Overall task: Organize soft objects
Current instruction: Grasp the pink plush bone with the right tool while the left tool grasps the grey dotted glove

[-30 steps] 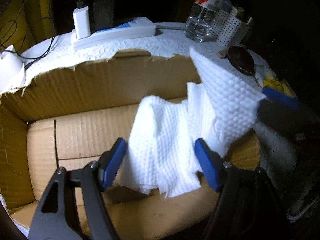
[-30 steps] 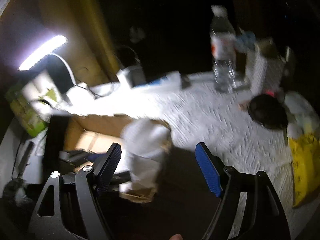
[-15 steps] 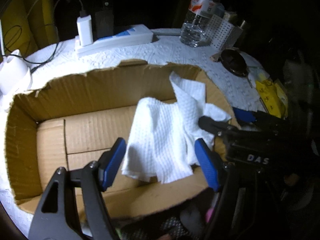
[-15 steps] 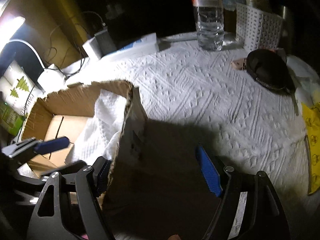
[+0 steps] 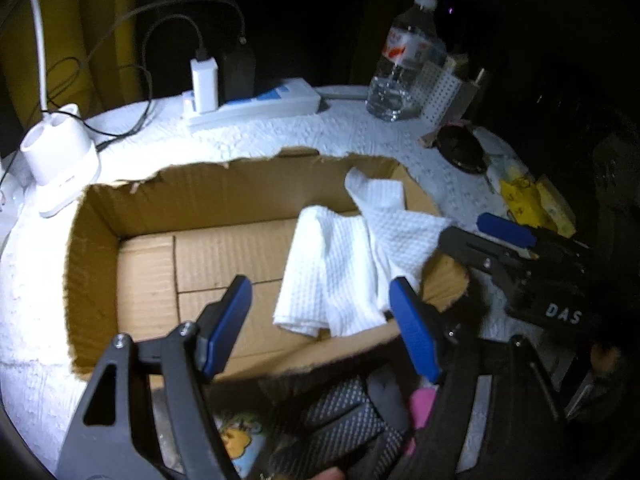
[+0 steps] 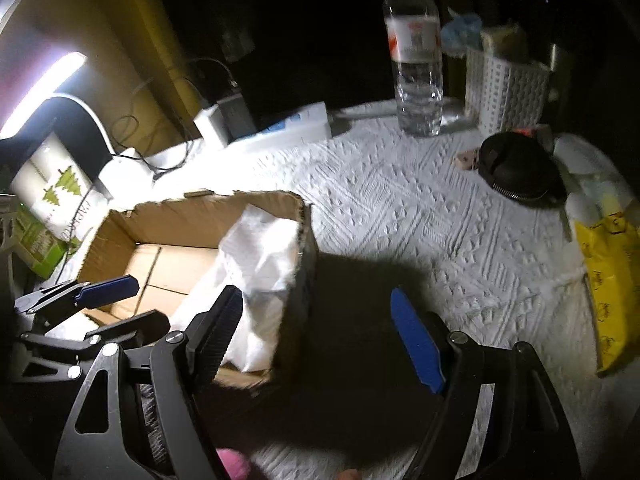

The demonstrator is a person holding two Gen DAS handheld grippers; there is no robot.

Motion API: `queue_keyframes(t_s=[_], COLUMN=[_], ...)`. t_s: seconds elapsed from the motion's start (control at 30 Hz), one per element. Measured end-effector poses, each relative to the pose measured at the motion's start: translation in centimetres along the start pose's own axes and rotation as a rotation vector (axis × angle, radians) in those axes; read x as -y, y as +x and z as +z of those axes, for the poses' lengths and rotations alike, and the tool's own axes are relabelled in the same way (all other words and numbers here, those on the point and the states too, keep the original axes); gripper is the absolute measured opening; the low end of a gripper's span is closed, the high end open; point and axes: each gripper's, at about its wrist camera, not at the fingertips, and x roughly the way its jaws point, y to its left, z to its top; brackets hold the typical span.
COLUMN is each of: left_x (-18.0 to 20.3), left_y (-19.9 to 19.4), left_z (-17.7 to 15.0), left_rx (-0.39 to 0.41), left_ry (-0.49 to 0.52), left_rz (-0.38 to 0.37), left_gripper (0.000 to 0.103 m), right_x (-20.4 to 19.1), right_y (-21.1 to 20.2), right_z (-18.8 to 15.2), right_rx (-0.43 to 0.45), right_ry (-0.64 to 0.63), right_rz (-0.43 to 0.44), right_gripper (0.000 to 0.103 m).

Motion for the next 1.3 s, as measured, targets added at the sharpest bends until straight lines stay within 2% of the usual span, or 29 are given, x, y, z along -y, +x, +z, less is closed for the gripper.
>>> queue_keyframes(t_s=[0.37,0.63,1.1,1.17,1.23,1.3], left_x=[-0.6,-0.4,-0.4,-0.4,-0.4,-0.4], left_y=[-4.5,-7.0,-7.5,-7.3,-7.0,-6.8], left_z=[-2.5,-4.6,-8.8,-9.1,-9.5,-9.9], left_rx=[0.083,0.115,0.089,0.082,0.075,0.066], left_ry=[-0.011,0.003,-0.001,-0.005,-0.008,-0.010], left_rz=[-0.029,-0.037,-0.031,-0.028,-0.024,-0.020], left_gripper=[0.073,0.073,0.073,0.073,0.073,0.073], right_x=[-2.8,-4.3,-4.4,-4.4,-4.5,-4.6], right_y=[-4.9,-6.4,-4.1,-3.6,-3.1,-2.6], right_z=[-2.2,-4.8,-10.4,-10.9,-11.3,-11.7], right_rx=[0.054,0.046,-0.053,-0.069,-0.085,-0.101], right_ry=[-0.044,-0.054,-0.032,-0.027,-0.029,-0.026], right_rz=[-0.009,-0.006,0.000,0.008,0.014,0.030], right_gripper=[0.080,0.079,0.079,0.075,0.068,0.067])
